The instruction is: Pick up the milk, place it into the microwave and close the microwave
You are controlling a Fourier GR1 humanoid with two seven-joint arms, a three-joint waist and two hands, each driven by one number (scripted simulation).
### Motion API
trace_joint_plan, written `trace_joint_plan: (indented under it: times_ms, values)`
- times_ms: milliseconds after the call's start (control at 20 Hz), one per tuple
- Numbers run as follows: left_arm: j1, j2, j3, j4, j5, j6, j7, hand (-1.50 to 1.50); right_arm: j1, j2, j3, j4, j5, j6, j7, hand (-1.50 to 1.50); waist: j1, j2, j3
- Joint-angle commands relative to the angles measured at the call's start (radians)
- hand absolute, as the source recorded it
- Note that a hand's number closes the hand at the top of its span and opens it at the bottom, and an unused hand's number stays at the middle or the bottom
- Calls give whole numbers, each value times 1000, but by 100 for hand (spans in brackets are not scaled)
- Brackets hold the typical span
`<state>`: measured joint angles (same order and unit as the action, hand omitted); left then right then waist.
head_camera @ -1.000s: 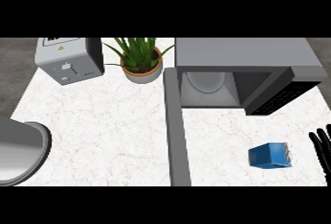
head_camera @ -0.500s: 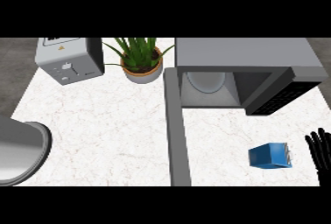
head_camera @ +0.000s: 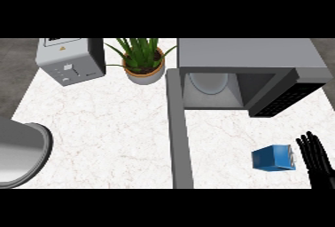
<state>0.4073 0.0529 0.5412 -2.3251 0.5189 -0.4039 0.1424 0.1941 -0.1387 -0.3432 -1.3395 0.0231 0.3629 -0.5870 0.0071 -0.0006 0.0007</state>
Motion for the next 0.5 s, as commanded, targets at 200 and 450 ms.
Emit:
trace_joint_plan:
  times_ms: [200,450]
  values:
    - [-12,-33,19,-59,28,-12,52,-150,-86,-18,11,224,81,-62,-154,-150,-2,0,0]
    - [-5,-50,35,-38,17,-66,17,-150,-206,-67,-18,455,98,-94,-271,-150,1,0,0]
